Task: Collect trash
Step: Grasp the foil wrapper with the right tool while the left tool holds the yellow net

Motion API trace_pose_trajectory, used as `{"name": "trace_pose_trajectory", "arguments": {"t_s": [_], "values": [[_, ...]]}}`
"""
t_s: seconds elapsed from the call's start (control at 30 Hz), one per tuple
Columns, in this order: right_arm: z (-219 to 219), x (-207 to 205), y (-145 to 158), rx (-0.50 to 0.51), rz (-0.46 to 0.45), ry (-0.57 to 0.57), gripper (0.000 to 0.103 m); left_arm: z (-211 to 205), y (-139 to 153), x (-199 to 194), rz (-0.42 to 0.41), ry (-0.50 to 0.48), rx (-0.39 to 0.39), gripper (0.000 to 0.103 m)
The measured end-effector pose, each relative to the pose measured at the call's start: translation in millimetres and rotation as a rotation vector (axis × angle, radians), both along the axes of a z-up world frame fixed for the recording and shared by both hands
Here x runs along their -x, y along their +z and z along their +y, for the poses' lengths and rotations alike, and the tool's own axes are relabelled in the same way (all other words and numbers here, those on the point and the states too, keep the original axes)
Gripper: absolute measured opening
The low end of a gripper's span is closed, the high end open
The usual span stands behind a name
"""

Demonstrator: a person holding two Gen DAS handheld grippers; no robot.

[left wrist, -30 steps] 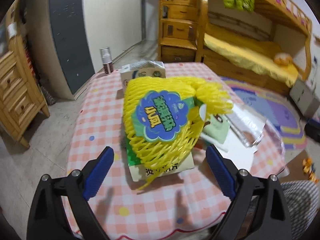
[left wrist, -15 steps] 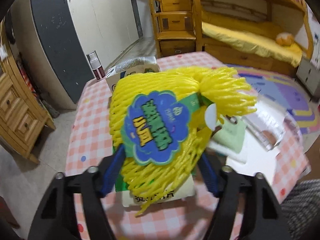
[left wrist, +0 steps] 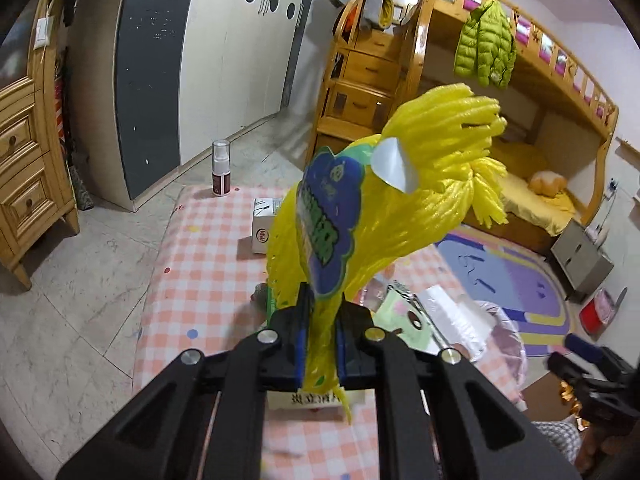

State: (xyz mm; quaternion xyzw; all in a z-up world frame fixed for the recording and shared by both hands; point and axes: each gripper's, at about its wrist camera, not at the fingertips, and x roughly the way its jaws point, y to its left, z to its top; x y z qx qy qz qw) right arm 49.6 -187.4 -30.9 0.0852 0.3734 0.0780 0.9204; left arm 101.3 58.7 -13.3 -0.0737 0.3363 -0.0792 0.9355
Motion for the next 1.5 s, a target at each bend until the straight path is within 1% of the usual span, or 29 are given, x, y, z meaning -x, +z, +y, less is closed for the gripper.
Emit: {"name": "trace_pose_trajectory", "arguments": {"t_s": [0.1, 0.17, 0.2, 0.23, 0.3, 0.37, 0.43, 0.5, 0.6, 0.7, 0.8, 0.83, 0.9, 0.97, 1.0, 1.03, 1.07, 1.1, 1.13, 1.23, 1.33, 1.43, 1.5], "values": [[1.3, -2.9, -8.3, 0.008, 0.018, 0.008, 0.077, -5.0, 1.8, 9.5, 0.0, -0.008, 0.002, 0.009], [2.3, -6.7, -17.0, 0.015, 0.037, 0.018, 0.077, -11.8, -2.1, 14.6, 0.008, -0.022, 0.007, 0.009], [2.3, -8.4, -20.1, 0.019, 0.046, 0.02, 0.075, -13.1, -4.0, 15.8, 0.011, -0.028, 0.008, 0.009], [2.7, -11.4, -24.8, 0.021, 0.057, 0.027, 0.07, -15.7, -7.1, 15.7, 0.015, -0.035, 0.007, 0.009], [4.0, -17.5, -31.6, 0.029, 0.071, 0.036, 0.063, -26.6, -14.7, 13.5, 0.028, -0.06, -0.005, 0.009], [7.4, -26.1, -38.9, 0.035, 0.085, 0.059, 0.059, -30.9, -20.2, 11.7, 0.039, -0.072, -0.012, 0.009], [10.5, -37.0, -45.6, 0.053, 0.096, 0.072, 0.052, -34.3, -25.6, 7.2, 0.054, -0.081, 0.0, 0.009], [13.2, -50.1, -51.5, 0.061, 0.104, 0.081, 0.046, -35.2, -29.4, 3.4, 0.059, -0.074, -0.006, 0.009], [14.9, -67.7, -60.5, 0.05, 0.125, 0.082, 0.046, -34.6, -33.7, -1.0, 0.067, -0.064, -0.013, 0.009], [16.7, -76.8, -68.3, 0.049, 0.131, 0.083, 0.047, -32.7, -38.5, -4.8, 0.074, -0.056, -0.018, 0.009], [18.5, -86.4, -83.1, 0.05, 0.173, 0.092, 0.056, -30.3, -42.3, -8.6, 0.085, -0.05, -0.019, 0.009], [19.0, -89.5, -89.8, 0.047, 0.204, 0.098, 0.057, -29.3, -43.1, -9.8, 0.089, -0.047, -0.017, 0.009], [20.0, -89.7, -91.4, 0.054, 0.204, 0.112, 0.058, -28.0, -44.8, -11.4, 0.094, -0.043, -0.016, 0.009], [24.7, -87.5, -91.8, 0.103, 0.194, 0.114, 0.05, -27.3, -46.0, -12.6, 0.099, -0.04, -0.016, 0.009], [27.2, -86.2, -91.3, 0.123, 0.187, 0.116, 0.037, -26.7, -46.6, -12.8, 0.101, -0.038, -0.014, 0.009], [28.9, -85.0, -90.2, 0.117, 0.182, 0.128, 0.025, -26.7, -46.5, -12.2, 0.102, -0.035, -0.014, 0.009], [29.5, -84.2, -89.0, 0.115, 0.176, 0.128, 0.02, -26.3, -46.6, -12.1, 0.103, -0.033, -0.015, 0.009], [29.2, -83.8, -87.8, 0.119, 0.169, 0.122, 0.011, -25.6, -46.0, -11.3, 0.103, -0.03, -0.015, 0.009], [26.8, -82.5, -84.0, 0.106, 0.153, 0.115, 0.006, -25.8, -44.6, -10.5, 0.102, -0.029, -0.015, 0.009], [17.0, -75.0, -61.3, 0.024, 0.085, 0.104, 0.003, -24.6, -37.8, -6.0, 0.09, -0.023, -0.013, 0.009], [9.4, -62.4, -29.0, -0.016, 0.012, 0.089, 0.003, -26.6, -29.0, -0.7, 0.069, -0.027, -0.015, 0.009], [1.7, -47.7, -3.5, -0.023, -0.028, 0.078, 0.003, -33.4, -22.0, 4.0, 0.054, -0.033, -0.018, 0.009], [-2.9, -38.7, 5.5, -0.026, -0.035, 0.065, 0.003, -38.6, -19.6, 6.9, 0.049, -0.039, -0.017, 0.009]]}}
